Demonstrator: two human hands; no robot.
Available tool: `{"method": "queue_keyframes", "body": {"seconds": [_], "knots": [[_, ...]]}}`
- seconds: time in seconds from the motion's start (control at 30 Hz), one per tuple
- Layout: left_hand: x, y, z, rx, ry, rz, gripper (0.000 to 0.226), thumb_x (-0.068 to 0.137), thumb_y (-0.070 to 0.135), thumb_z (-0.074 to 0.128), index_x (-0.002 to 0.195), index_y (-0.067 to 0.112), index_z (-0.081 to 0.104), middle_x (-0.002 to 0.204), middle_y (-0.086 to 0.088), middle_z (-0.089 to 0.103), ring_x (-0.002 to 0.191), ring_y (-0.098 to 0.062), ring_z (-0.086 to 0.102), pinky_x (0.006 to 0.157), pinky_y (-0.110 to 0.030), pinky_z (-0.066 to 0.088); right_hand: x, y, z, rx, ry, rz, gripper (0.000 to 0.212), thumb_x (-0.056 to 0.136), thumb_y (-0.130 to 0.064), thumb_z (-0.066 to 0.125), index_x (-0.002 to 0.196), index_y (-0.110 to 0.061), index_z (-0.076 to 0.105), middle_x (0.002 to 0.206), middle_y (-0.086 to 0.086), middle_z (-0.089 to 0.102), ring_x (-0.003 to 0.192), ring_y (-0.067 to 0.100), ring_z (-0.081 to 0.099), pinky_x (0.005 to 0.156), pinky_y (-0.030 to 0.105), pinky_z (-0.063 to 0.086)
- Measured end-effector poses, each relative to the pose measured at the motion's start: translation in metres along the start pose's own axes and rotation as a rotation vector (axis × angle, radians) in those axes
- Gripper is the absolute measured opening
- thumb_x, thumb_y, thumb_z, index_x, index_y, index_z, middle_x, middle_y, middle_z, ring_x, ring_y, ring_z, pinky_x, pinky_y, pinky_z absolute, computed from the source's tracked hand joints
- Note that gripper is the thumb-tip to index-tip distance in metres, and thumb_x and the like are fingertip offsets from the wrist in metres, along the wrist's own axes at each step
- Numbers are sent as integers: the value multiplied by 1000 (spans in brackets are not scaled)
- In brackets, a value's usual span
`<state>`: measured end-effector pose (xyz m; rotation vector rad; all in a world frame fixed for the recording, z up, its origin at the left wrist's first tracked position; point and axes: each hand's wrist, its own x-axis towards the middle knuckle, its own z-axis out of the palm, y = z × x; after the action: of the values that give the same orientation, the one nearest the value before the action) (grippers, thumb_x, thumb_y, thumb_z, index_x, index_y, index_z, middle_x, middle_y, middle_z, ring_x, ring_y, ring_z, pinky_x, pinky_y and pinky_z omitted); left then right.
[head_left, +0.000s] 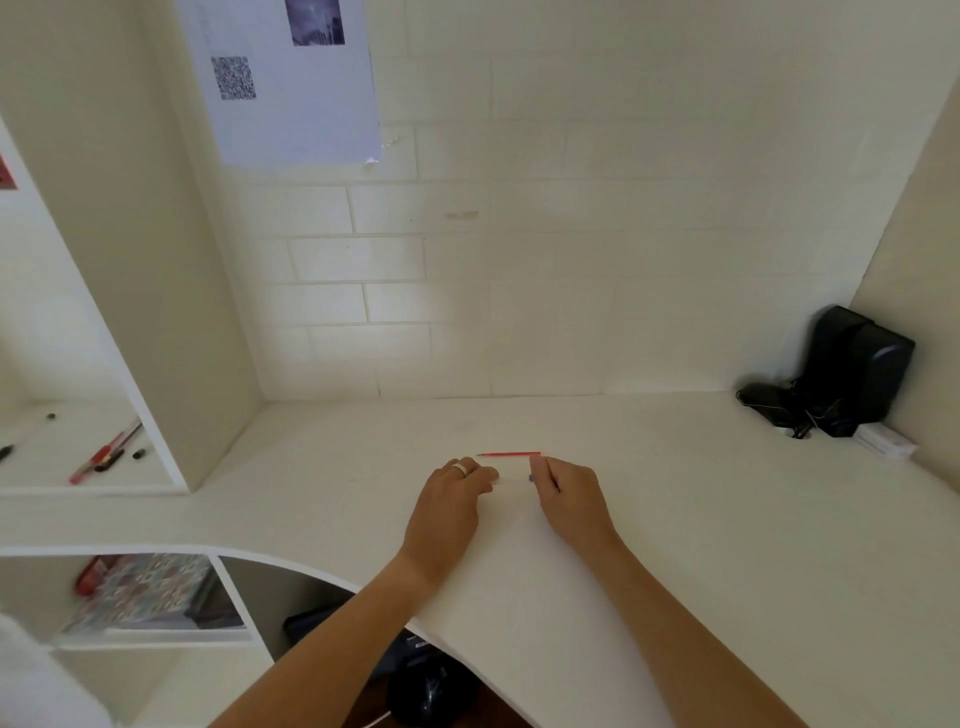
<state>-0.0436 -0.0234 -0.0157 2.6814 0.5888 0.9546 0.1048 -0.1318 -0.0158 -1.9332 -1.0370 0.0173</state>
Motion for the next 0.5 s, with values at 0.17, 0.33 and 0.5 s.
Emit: {"method": "queue_keyframes", "body": {"seconds": [0.17, 0.33, 0.5], "knots": [[3, 9, -7, 68, 69, -12, 21, 79, -4, 69, 86, 15, 63, 81, 2, 59, 79, -19, 53, 71, -33, 45, 5, -13, -4, 40, -132, 188, 52, 102, -31, 45, 50, -27, 43, 74, 2, 71, 61, 18, 52, 56, 32, 35], [2, 8, -6, 30, 57, 0, 25, 76, -9, 68, 87, 13, 65, 81, 1, 62, 78, -21, 55, 69, -35, 46, -2, -21, 0, 63, -85, 206, 53, 105, -29, 42, 52, -27, 37, 50, -7, 41, 51, 12, 38, 53, 31, 28], [2, 5, -4, 9, 2, 21, 44, 68, -17, 59, 100, 11, 71, 88, -2, 69, 83, -23, 62, 73, -33, 51, -7, -17, 1, 98, -6, 157, 51, 107, -28, 41, 56, -22, 42, 54, -4, 49, 53, 11, 43, 55, 31, 32]]}}
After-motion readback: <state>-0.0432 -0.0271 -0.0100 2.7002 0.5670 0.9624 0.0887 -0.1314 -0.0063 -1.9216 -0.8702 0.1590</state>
